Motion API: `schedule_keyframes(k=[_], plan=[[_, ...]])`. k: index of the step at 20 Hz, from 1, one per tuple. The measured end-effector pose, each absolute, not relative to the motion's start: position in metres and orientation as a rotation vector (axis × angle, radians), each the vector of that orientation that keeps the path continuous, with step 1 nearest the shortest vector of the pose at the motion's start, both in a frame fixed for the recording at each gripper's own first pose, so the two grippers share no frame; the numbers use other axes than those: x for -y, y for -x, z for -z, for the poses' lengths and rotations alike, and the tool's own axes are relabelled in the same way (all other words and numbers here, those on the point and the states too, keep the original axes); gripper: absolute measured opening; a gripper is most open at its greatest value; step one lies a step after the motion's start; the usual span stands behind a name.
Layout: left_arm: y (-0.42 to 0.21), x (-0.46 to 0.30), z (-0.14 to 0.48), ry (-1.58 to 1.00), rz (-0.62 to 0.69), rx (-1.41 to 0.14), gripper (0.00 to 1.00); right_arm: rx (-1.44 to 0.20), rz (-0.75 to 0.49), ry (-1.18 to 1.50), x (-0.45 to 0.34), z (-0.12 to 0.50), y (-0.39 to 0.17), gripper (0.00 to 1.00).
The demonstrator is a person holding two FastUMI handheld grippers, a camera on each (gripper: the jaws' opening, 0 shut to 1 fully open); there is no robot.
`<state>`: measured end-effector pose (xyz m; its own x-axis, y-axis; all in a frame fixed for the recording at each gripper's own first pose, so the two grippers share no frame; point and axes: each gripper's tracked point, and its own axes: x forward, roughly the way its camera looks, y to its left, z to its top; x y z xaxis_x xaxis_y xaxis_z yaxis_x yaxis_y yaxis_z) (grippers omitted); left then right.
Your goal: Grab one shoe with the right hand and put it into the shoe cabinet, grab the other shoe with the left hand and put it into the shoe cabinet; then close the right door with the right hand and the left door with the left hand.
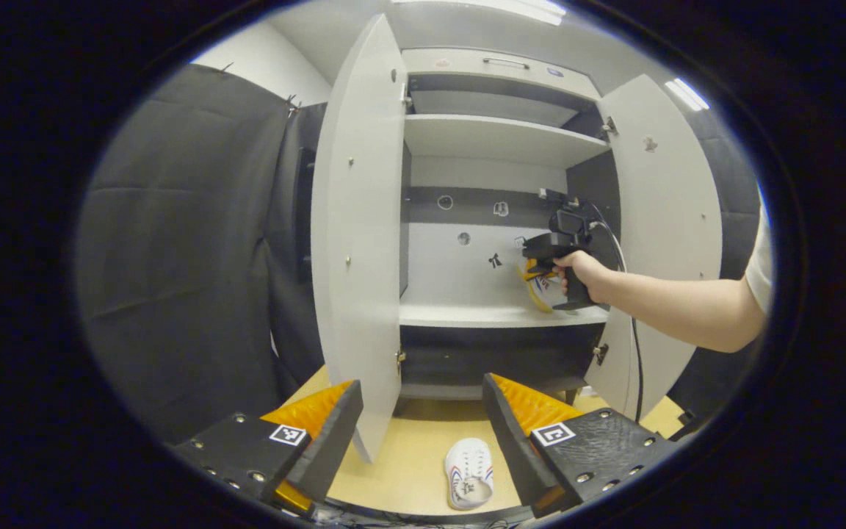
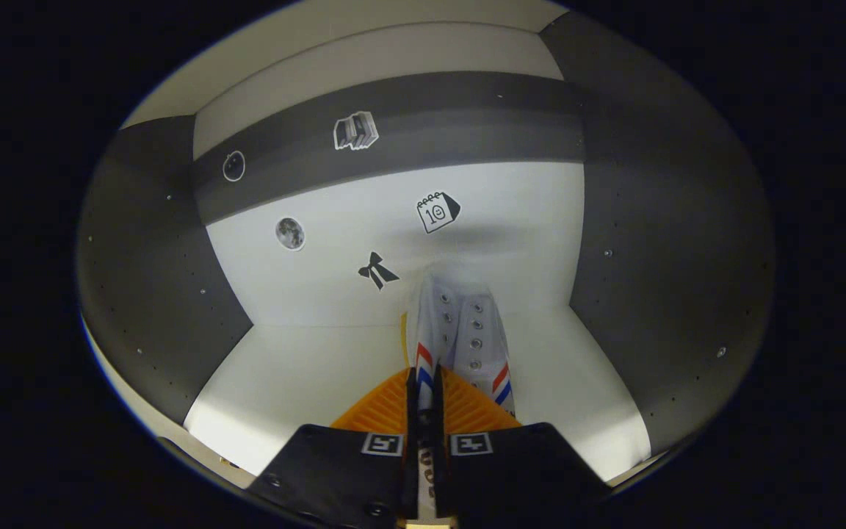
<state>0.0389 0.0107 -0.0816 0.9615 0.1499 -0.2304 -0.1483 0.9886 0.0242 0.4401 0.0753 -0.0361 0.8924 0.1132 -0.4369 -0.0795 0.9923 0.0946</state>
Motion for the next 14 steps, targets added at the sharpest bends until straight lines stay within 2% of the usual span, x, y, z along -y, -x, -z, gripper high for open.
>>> schedule_keyframes(k=[2, 3, 5, 6, 9, 10, 14], plan=[[-0.039, -0.013, 0.087, 0.018, -0.153, -0.245, 0.94, -0.373, -0.131, -0.094, -0.082, 0.015, -0.441, 0.28], [-0.040, -0.012, 0.092, 0.021, -0.145, -0.253, 0.92, -0.335, -0.132, -0.101, -0.080, -0.001, -0.433, 0.47], [-0.038, -0.003, 0.108, 0.019, -0.106, -0.284, 0.94, -0.281, -0.117, -0.098, -0.074, -0.018, -0.418, 0.87], [-0.041, 0.001, 0.115, 0.015, -0.082, -0.299, 0.92, -0.266, -0.109, -0.091, -0.070, -0.021, -0.408, 0.96], [-0.044, 0.019, 0.131, 0.008, -0.002, -0.336, 0.92, -0.236, -0.104, -0.043, -0.060, -0.019, -0.360, 0.92], [-0.043, 0.026, 0.137, 0.011, 0.026, -0.347, 0.92, -0.218, -0.092, -0.029, -0.054, -0.020, -0.342, 0.98], [-0.044, 0.047, 0.156, 0.025, 0.116, -0.369, 0.95, -0.133, -0.062, 0.020, -0.034, -0.030, -0.282, 0.98]])
